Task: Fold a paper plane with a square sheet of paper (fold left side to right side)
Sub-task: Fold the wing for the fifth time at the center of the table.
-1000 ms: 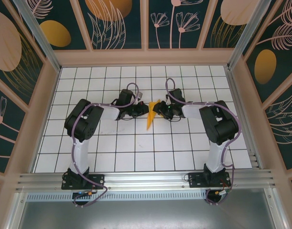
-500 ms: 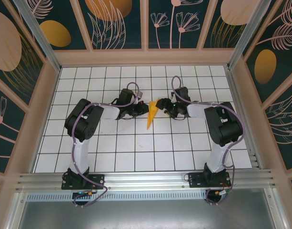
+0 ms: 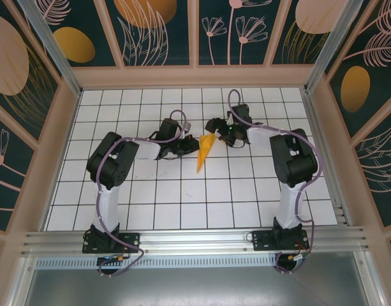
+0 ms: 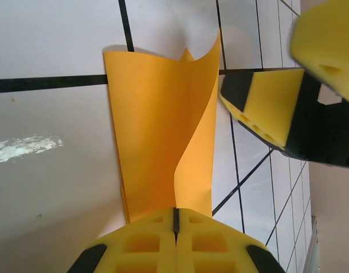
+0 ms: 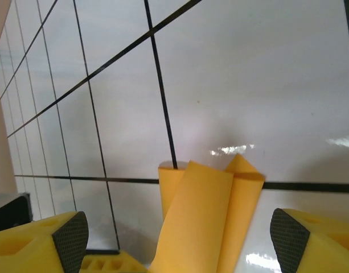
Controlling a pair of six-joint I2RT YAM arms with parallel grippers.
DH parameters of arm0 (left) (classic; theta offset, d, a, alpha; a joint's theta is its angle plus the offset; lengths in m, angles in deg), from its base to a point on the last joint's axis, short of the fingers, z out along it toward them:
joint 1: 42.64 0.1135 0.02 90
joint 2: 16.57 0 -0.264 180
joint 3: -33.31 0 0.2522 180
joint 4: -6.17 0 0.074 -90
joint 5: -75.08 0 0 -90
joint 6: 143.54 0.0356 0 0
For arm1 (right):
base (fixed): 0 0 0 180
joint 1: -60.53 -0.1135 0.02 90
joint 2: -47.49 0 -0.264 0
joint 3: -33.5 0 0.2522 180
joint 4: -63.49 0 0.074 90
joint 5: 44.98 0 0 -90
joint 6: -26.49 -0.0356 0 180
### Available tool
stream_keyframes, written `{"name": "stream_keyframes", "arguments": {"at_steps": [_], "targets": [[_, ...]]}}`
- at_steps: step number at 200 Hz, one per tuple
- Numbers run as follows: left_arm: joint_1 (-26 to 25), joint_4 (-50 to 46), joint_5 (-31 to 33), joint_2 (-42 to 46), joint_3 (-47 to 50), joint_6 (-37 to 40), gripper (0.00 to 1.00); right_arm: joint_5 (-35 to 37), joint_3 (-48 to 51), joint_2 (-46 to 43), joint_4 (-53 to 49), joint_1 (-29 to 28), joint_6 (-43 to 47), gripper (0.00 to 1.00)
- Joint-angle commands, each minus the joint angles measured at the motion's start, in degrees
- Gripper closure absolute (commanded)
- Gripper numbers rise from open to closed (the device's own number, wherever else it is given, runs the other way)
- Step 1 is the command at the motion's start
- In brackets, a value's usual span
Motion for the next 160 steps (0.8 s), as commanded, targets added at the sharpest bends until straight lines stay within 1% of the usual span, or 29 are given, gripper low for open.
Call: {"name": "stream_keyframes", "arguments": {"at_steps": [1,82,160], "targets": [[0.12,-0.20,0.35,-1.35,-1.22,1.39,1.00,0.03,-2.92,2.23,-2.85,-0.69,0.67,0.14],[0.13,0.00,0.30,-1.48,-1.13,1.22,1.00,0.19,-5.10,2.86,-3.23,-1.65,1.09,0.14],[0.12,-0.08,0.23,-1.44,-1.22,1.21,1.00,1.70,-7.42,5.82,-6.88,-2.10,1.81,0.14]]}}
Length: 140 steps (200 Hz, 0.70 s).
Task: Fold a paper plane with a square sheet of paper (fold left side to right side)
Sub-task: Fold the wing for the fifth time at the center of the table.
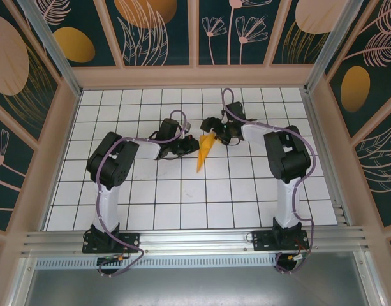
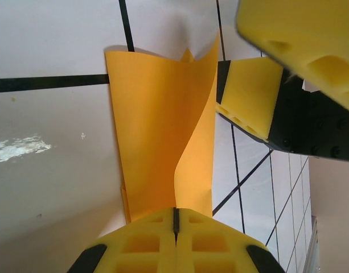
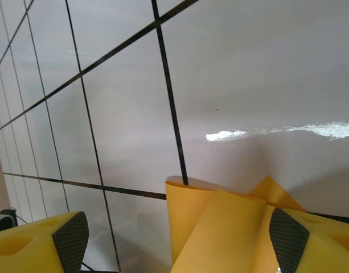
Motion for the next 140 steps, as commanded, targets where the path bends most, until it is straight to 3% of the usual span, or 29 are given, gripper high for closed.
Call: {"name": "stream_keyframes", "arguments": {"at_steps": [1,140], "targets": [[0.12,-0.09,0.26,-1.45,-1.22,1.22,1.00,1.43,-1.68,1.70,-3.43,-0.38,1.39,0.14],[0.14,-8.14,3.71,-3.17,-5.86,7.54,1.00,2.95,-3.62,4.26,-8.88,-0.94,4.11,0.14]]}}
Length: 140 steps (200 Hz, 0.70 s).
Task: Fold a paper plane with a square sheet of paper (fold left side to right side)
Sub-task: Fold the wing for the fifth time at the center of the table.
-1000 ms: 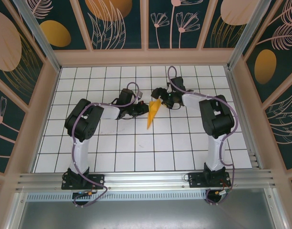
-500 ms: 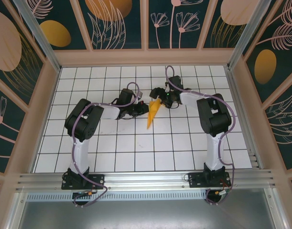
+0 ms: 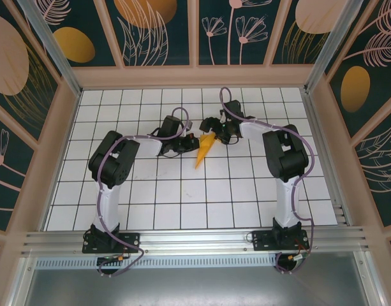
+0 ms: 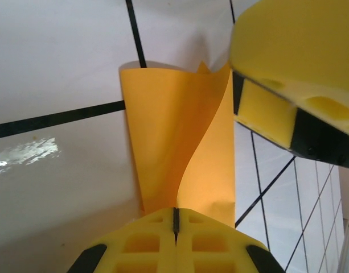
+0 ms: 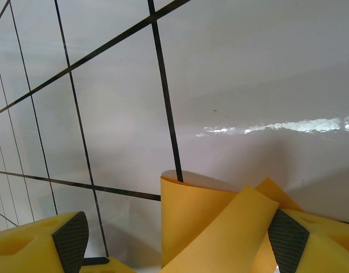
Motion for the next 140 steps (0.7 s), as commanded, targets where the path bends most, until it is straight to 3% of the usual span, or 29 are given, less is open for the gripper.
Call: {"name": "stream_keyframes", "arguments": {"at_steps": [1,65,140], "targets": [[0.13,-1.65,0.86,-1.71,-1.48,1.71,1.00,1.79,-0.33,2.88,-4.02,-0.56,1.60,0.14],[0.12,-0.43,-0.48,-3.15,-0.61,0.96,1.00,0.78,0.02,1.94,-2.27,-0.60,1.74,0.14],[0.12,0.25,0.07,-4.21,1.78,0.75,1.00,0.33,1.99,-7.09,-0.17,3.35,2.53,0.13]]}}
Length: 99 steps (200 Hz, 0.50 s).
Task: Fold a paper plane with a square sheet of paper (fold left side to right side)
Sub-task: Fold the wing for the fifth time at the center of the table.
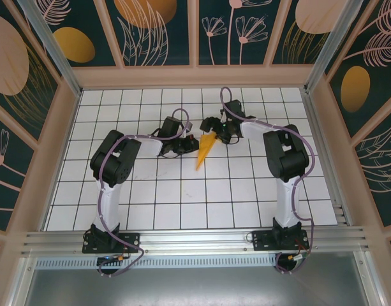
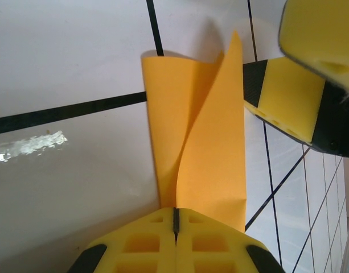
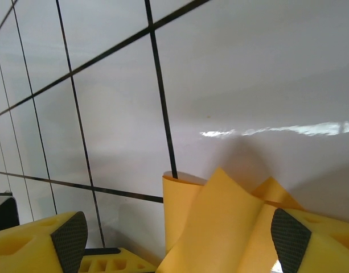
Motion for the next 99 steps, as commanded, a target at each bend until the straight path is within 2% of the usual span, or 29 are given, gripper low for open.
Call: {"name": "stream_keyframes", "arguments": {"at_steps": [1,27,62,99], "targets": [[0.10,-0.23,0.59,-2.90,1.75,0.60,1.00,0.49,1.42,-5.85,-0.21,1.96,1.42,0.13],[0.10,-0.11,0.52,-2.98,1.65,0.58,1.00,-0.01,4.60,-9.28,1.02,2.07,1.16,0.15],[0.02,0.86,-0.93,-2.53,1.40,0.59,1.00,-2.84,7.38,-9.30,1.89,0.72,0.16,0.29],[-0.21,1.59,-2.00,-2.14,1.30,0.68,1.00,-3.57,8.13,-7.18,2.65,-0.53,-0.93,0.26]]}}
